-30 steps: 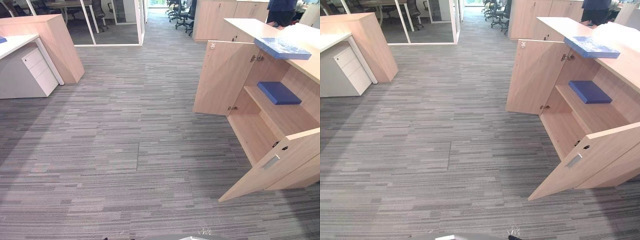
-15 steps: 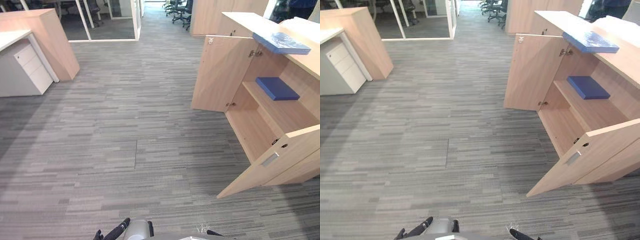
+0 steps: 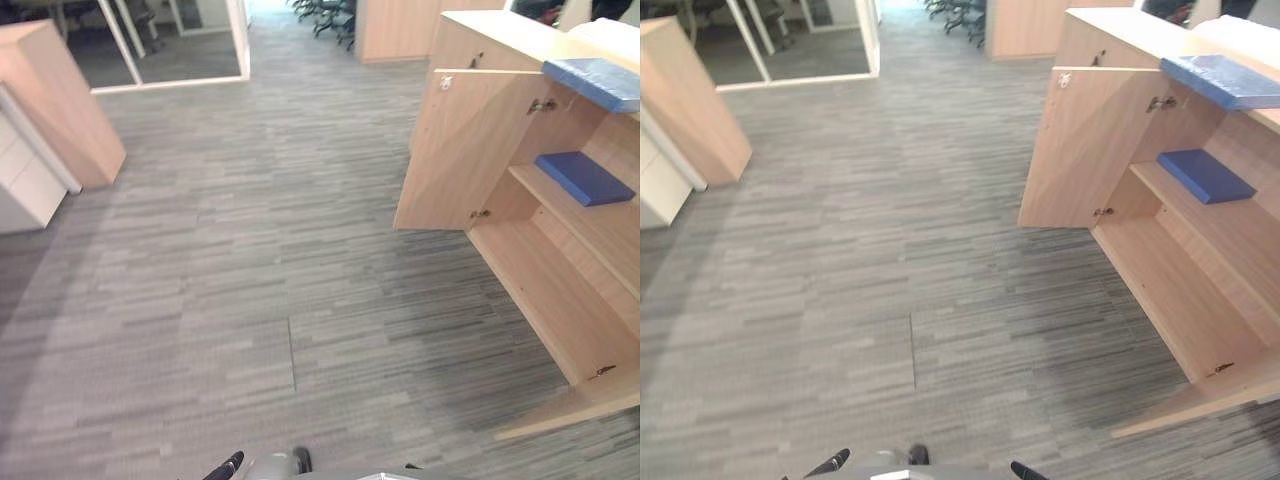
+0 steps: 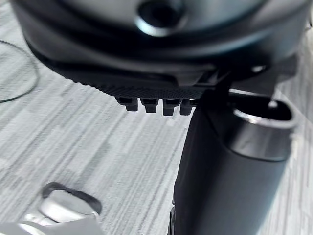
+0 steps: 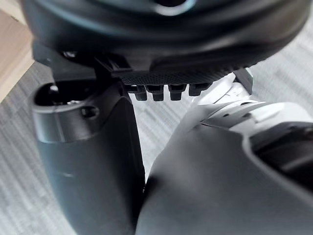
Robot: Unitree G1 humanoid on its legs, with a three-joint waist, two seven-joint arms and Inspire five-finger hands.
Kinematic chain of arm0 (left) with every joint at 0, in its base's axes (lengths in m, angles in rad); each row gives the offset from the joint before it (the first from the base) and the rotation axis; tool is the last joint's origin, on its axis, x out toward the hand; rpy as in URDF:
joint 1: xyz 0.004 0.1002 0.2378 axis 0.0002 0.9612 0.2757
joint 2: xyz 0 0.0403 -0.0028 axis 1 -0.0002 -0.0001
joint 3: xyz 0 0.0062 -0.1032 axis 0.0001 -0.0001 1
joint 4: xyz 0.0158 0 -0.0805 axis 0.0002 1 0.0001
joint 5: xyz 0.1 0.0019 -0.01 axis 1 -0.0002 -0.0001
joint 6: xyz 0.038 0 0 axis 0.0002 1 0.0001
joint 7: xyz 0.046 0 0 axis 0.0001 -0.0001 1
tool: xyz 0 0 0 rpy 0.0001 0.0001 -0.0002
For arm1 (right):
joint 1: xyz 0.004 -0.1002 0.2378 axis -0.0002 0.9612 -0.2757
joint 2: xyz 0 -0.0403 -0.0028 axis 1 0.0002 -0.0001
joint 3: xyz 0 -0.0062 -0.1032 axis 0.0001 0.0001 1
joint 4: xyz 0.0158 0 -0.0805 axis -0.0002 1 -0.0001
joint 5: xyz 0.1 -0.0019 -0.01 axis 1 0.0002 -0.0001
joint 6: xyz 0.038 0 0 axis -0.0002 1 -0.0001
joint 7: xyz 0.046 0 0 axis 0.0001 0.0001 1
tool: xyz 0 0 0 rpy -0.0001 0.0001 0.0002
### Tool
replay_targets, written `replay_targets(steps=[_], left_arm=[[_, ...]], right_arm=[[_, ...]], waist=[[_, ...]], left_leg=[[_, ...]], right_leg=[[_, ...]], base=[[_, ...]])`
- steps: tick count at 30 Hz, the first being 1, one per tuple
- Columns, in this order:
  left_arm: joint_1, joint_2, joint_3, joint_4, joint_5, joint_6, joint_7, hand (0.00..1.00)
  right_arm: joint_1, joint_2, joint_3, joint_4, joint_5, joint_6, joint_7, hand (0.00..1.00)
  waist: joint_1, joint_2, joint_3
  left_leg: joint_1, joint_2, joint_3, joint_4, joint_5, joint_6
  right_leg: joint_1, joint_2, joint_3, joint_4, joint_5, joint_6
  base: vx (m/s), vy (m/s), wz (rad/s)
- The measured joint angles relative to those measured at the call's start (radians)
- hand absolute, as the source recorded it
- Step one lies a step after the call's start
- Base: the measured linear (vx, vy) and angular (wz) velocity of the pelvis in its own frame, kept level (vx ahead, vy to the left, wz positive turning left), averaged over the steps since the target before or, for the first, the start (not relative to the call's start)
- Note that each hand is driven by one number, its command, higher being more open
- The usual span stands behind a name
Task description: Walk over to the cabinet, pick up the folder, carry it to the office cabinet, place the folder inside the office cabinet, then close the office cabinet door
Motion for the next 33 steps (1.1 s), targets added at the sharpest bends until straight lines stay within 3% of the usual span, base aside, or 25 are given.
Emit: replay_targets(steps=[1,2,3,4,5,6,7,9,10,12,14,15,16,18,20,21,23,25,27,29,31,32,33], left_arm=[[0.000,0.001,-0.016,0.002,0.018,0.000,-0.001,1.00],[-0.011,-0.002,-0.042,0.011,0.027,0.000,-0.003,1.00],[-0.018,-0.003,-0.056,0.020,0.036,-0.001,-0.006,1.00],[-0.033,-0.004,-0.070,0.038,0.054,-0.002,-0.015,1.00],[-0.048,0.001,-0.073,0.040,0.056,-0.002,-0.025,1.00],[-0.055,0.004,-0.073,0.041,0.060,-0.002,-0.025,1.00],[-0.068,0.012,-0.074,0.055,0.068,0.000,-0.025,1.00],[-0.074,0.018,-0.072,0.058,0.076,-0.004,-0.023,1.00],[-0.083,0.019,-0.071,0.057,0.078,-0.002,-0.019,1.00],[-0.089,0.019,-0.070,0.062,0.096,0.000,-0.017,1.00],[-0.094,0.014,-0.071,0.070,0.107,0.007,-0.018,1.00],[-0.099,0.009,-0.067,0.076,0.115,0.011,-0.018,1.00],[-0.096,0.002,-0.051,0.080,0.117,0.019,-0.021,1.00],[-0.097,-0.011,0.010,0.068,0.117,0.023,-0.022,1.00],[-0.071,-0.061,0.110,0.022,0.109,0.022,-0.020,1.00],[-0.063,-0.083,0.138,0.013,0.086,0.022,-0.021,1.00],[-0.055,-0.083,0.146,0.011,0.049,0.023,-0.022,1.00],[-0.048,-0.083,0.145,-0.006,0.028,0.020,-0.022,1.00],[-0.049,-0.082,0.144,-0.023,0.010,0.019,-0.023,1.00],[-0.049,-0.086,0.145,-0.035,-0.005,0.018,-0.020,1.00],[-0.053,-0.091,0.144,-0.042,-0.005,0.017,-0.017,1.00],[-0.050,-0.101,0.144,-0.041,-0.004,0.013,-0.012,1.00],[-0.046,-0.107,0.144,-0.040,-0.005,0.012,-0.009,1.00]], right_arm=[[-0.021,-0.013,0.009,-0.023,0.002,-0.002,0.006,1.00],[-0.035,-0.028,0.013,-0.041,0.007,-0.008,0.005,1.00],[-0.037,-0.034,0.022,-0.048,0.008,-0.013,0.002,1.00],[-0.046,-0.037,0.039,-0.055,0.017,-0.024,-0.006,1.00],[-0.060,-0.031,0.040,-0.063,0.039,-0.032,-0.011,1.00],[-0.064,-0.023,0.040,-0.065,0.046,-0.034,-0.011,1.00],[-0.064,-0.007,0.041,-0.071,0.058,-0.036,-0.011,1.00],[-0.064,0.015,0.039,-0.081,0.111,-0.039,-0.014,1.00],[-0.064,0.027,0.032,-0.084,0.121,-0.040,-0.018,1.00],[-0.061,0.034,0.015,-0.086,0.123,-0.043,-0.023,1.00],[-0.064,0.038,-0.034,-0.076,0.122,-0.041,-0.023,1.00],[-0.063,0.042,-0.045,-0.077,0.122,-0.041,-0.023,1.00],[-0.061,0.043,-0.056,-0.076,0.115,-0.040,-0.024,1.00],[-0.046,0.052,-0.062,-0.083,0.115,-0.032,-0.027,1.00],[-0.021,0.058,-0.063,-0.117,0.113,-0.036,-0.026,1.00],[-0.021,0.053,-0.072,-0.116,0.113,-0.033,-0.026,1.00],[-0.021,0.054,-0.080,-0.106,0.113,-0.023,-0.027,1.00],[-0.018,0.057,-0.078,-0.099,0.112,-0.014,-0.028,1.00],[-0.022,0.058,-0.077,-0.085,0.108,-0.007,-0.029,1.00],[-0.024,0.069,-0.078,-0.078,0.106,-0.003,-0.034,1.00],[-0.024,0.072,-0.071,-0.081,0.106,-0.003,-0.034,1.00],[-0.012,0.068,-0.054,-0.094,0.106,-0.014,-0.034,1.00],[-0.003,0.064,-0.040,-0.098,0.106,-0.018,-0.034,1.00]], waist=[[-0.007,0.021,0.013],[-0.025,0.046,0.018],[-0.028,0.058,0.019],[-0.027,0.078,0.020],[-0.028,0.069,0.042],[-0.029,0.072,0.055],[-0.032,0.062,0.062],[-0.034,0.050,0.072],[-0.032,0.046,0.074],[-0.030,0.041,0.082],[-0.030,0.050,0.075],[-0.033,0.061,0.077],[-0.032,0.073,0.072],[-0.033,0.068,0.070],[-0.018,0.094,0.067],[-0.001,0.116,0.068],[0.003,0.106,0.073],[0.010,0.092,0.077],[0.035,0.076,0.082],[0.051,0.049,0.095],[0.051,0.050,0.095],[0.051,0.069,0.083],[0.051,0.079,0.077]], left_leg=[[0.059,-0.015,0.021,-0.034,-0.008,0.010],[0.110,-0.012,0.019,-0.079,-0.008,0.011],[0.132,-0.008,0.017,-0.105,-0.007,0.013],[0.180,-0.006,0.019,-0.151,-0.003,0.018],[0.236,-0.005,0.025,-0.184,-0.001,0.020],[0.255,-0.004,0.026,-0.192,-0.001,0.019],[0.277,0.004,0.025,-0.199,-0.008,0.009],[0.308,0.020,0.026,-0.213,-0.021,-0.013],[0.341,0.029,0.033,-0.245,-0.034,-0.019],[0.380,0.050,0.036,-0.269,-0.063,-0.038],[0.412,0.097,0.046,-0.268,-0.101,-0.082],[0.419,0.120,0.050,-0.264,-0.102,-0.097],[0.417,0.155,0.051,-0.220,-0.108,-0.114],[0.352,0.218,0.047,0.030,-0.123,-0.137],[0.172,0.331,0.011,0.554,-0.047,-0.102],[0.094,0.366,-0.012,0.767,-0.049,-0.100],[0.013,0.372,-0.020,0.892,-0.061,-0.085],[-0.090,0.357,-0.023,0.862,-0.083,-0.071],[-0.158,0.313,-0.056,0.723,-0.120,-0.079],[-0.196,0.211,-0.163,0.431,-0.122,-0.094],[-0.199,0.161,-0.291,0.226,-0.084,-0.128],[-0.194,0.148,-0.424,0.076,-0.027,-0.146],[-0.195,0.153,-0.457,0.056,0.003,-0.157]], right_leg=[[-0.088,-0.036,-0.075,0.167,0.022,-0.072],[-0.141,-0.037,-0.191,0.262,-0.027,-0.077],[-0.166,-0.031,-0.247,0.285,-0.057,-0.072],[-0.197,-0.014,-0.341,0.283,-0.142,-0.039],[-0.204,0.027,-0.398,0.226,-0.222,0.011],[-0.205,0.054,-0.418,0.177,-0.251,0.031],[-0.203,0.112,-0.457,0.031,-0.285,0.058],[-0.211,0.177,-0.523,-0.181,-0.282,0.055],[-0.229,0.202,-0.549,-0.281,-0.266,0.035],[-0.224,0.208,-0.602,-0.331,-0.173,-0.018],[-0.214,0.251,-0.633,-0.305,-0.222,-0.069],[-0.201,0.274,-0.638,-0.315,-0.236,-0.067],[-0.167,0.324,-0.639,-0.353,-0.243,-0.075],[-0.095,0.386,-0.622,-0.426,-0.244,-0.083],[0.009,0.472,-0.535,-0.516,-0.244,-0.115],[0.059,0.511,-0.466,-0.542,-0.252,-0.128],[0.149,0.523,-0.383,-0.589,-0.256,-0.135],[0.224,0.519,-0.289,-0.644,-0.258,-0.132],[0.260,0.490,-0.217,-0.662,-0.265,-0.119],[0.307,0.428,-0.157,-0.665,-0.289,-0.071],[0.328,0.401,-0.131,-0.666,-0.310,-0.033],[0.345,0.388,-0.114,-0.664,-0.332,0.006],[0.355,0.387,-0.106,-0.664,-0.343,0.024]], base=[[0.33,0.280,-0.43],[0.31,0.257,-0.30],[0.32,0.206,-0.16],[0.33,0.148,-0.27],[0.41,0.111,-0.28],[0.32,0.027,-0.17],[0.29,-0.049,-0.02],[0.28,-0.094,-0.05],[0.24,-0.086,-0.15],[0.22,-0.112,-0.12],[0.32,-0.183,-0.13],[0.54,-0.311,-0.17],[0.59,-0.377,-0.32],[0.56,-0.359,-0.59],[0.55,-0.186,-1.34],[0.48,-0.026,-1.77],[0.42,0.018,-1.31],[0.48,0.048,-1.18],[0.49,0.140,-1.25],[0.41,0.200,-1.05],[0.40,0.256,-0.76],[0.47,0.340,-0.80],[0.59,0.439,-0.86]])
